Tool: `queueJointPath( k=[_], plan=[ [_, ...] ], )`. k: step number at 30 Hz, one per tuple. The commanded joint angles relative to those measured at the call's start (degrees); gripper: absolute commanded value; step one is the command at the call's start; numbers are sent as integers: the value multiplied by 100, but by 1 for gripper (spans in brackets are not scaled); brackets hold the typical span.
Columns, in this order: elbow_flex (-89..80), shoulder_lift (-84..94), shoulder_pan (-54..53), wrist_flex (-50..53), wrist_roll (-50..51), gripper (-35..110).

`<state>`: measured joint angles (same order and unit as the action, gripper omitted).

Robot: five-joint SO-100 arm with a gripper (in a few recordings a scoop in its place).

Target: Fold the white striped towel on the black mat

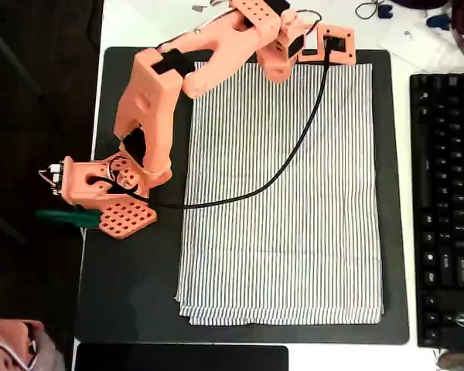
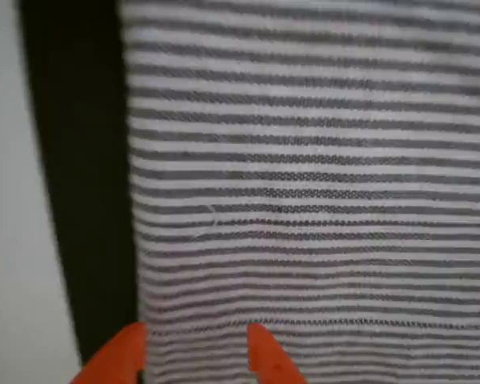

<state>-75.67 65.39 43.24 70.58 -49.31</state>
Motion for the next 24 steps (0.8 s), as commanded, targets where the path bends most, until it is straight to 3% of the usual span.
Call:
queueJointPath(
  k=[1,15,24],
  plan=[
    [229,0,18,-62,0,18],
    [158,-492,-167,-492,-237,18],
    [-193,-422,-483,-519,-492,0]
  ],
)
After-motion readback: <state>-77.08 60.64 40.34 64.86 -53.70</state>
